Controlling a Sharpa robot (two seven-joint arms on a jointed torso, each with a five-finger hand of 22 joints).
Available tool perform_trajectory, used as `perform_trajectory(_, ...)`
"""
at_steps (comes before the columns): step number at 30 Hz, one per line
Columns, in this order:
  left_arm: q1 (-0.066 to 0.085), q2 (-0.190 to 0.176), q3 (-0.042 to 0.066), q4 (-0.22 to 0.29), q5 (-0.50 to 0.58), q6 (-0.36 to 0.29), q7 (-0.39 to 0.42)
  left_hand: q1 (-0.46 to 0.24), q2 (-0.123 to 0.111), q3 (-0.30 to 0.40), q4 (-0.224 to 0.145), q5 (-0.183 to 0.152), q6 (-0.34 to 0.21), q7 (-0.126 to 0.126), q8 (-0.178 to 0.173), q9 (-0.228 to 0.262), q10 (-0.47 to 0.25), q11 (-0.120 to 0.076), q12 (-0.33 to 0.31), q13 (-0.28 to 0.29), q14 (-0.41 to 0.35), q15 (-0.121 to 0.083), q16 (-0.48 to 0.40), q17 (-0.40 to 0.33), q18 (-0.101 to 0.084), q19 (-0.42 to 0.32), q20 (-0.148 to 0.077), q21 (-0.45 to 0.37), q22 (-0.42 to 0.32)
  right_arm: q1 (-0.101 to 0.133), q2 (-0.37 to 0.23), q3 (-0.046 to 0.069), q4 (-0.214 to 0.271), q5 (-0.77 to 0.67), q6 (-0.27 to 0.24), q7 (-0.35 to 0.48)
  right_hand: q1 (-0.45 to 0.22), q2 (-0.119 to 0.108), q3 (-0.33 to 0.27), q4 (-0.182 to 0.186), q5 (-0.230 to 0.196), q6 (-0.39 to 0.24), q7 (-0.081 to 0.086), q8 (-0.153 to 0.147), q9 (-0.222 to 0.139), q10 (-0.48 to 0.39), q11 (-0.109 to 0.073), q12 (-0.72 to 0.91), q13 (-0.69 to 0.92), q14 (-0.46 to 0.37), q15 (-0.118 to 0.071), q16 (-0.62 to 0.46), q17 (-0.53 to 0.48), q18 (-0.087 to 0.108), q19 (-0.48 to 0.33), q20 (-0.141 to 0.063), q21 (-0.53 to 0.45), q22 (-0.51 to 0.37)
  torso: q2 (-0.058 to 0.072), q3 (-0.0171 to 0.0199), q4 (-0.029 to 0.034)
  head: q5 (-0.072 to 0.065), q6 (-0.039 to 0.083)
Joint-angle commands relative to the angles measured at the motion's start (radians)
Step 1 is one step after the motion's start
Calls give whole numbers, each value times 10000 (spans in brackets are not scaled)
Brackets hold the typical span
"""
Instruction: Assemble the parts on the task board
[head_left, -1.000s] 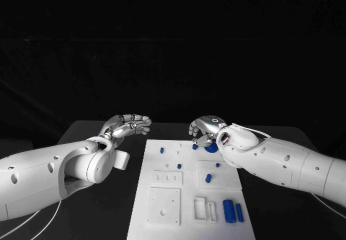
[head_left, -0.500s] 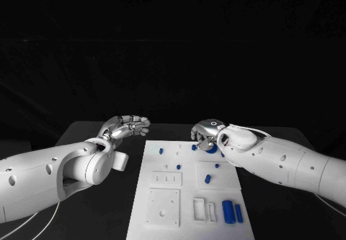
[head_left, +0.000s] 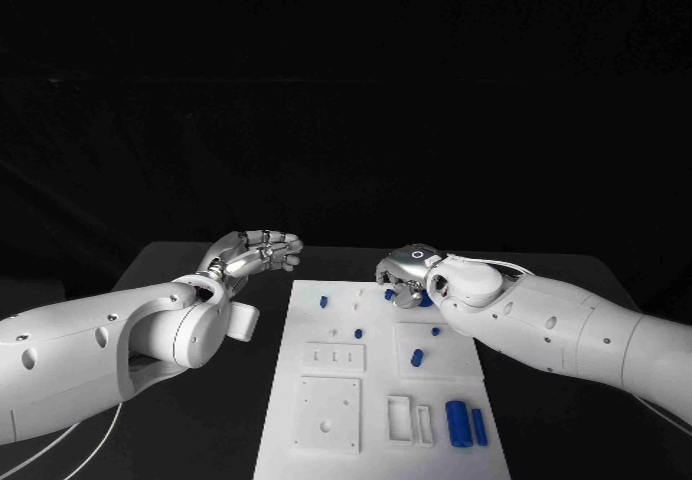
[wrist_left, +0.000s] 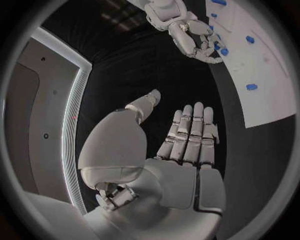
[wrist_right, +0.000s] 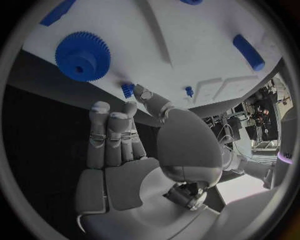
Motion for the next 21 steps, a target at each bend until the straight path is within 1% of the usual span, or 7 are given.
perform_trajectory(1,18,22,11,10,-42,171,56,-68,2,-5,-79,9,69,157,-38,-17,37,-34,-47,-15,-60,17,-54,-12,173,7,83,-54,15,-6,37,-78,-78,-534,215,102,25,-10,67,-16,-12,57,-17,-10,19,-76,-2,71,31,-51,-41,51,20,303,21,-20,55,183,0,-7,-5,16,-16)
perform_trajectory(3,18,25,11,7,-42,172,54,-70,2,-4,-80,9,69,158,-39,-17,35,-33,-48,-15,-59,17,-54,-11,173,7,83,-55,16,-23,58,-107,-118,-604,232,94,48,-4,89,-22,-25,126,-6,29,38,-106,6,105,44,-56,-34,56,24,303,11,-19,61,181,2,-8,-8,17,-17)
perform_trajectory(12,18,26,11,13,-42,186,46,-78,7,0,-87,9,67,163,-41,-19,30,-28,-50,-16,-55,18,-55,-10,171,6,83,-56,18,-41,85,-158,-238,-734,432,58,125,13,166,-28,-35,246,8,88,70,-130,19,207,72,-59,-18,70,35,303,-4,-7,88,182,-1,-9,-6,29,-57)
perform_trajectory(16,18,27,11,10,-42,198,39,-83,7,1,-90,9,67,165,-41,-19,28,-26,-51,-16,-54,18,-56,-10,171,5,84,-56,19,-45,105,-165,-296,-796,423,1,154,20,204,-29,-35,275,9,99,76,-134,21,248,83,-60,-15,74,37,303,-13,-1,97,182,-6,-4,-23,41,-70)
perform_trajectory(21,18,28,11,12,-42,207,25,-87,9,2,-91,9,67,167,-42,-20,26,-24,-52,-16,-53,18,-57,-9,170,5,84,-56,19,-45,130,-166,-357,-822,432,-9,146,56,251,-11,-45,330,24,122,87,-144,32,290,90,-60,-5,79,40,303,-15,11,108,181,-6,-3,-20,36,-74)
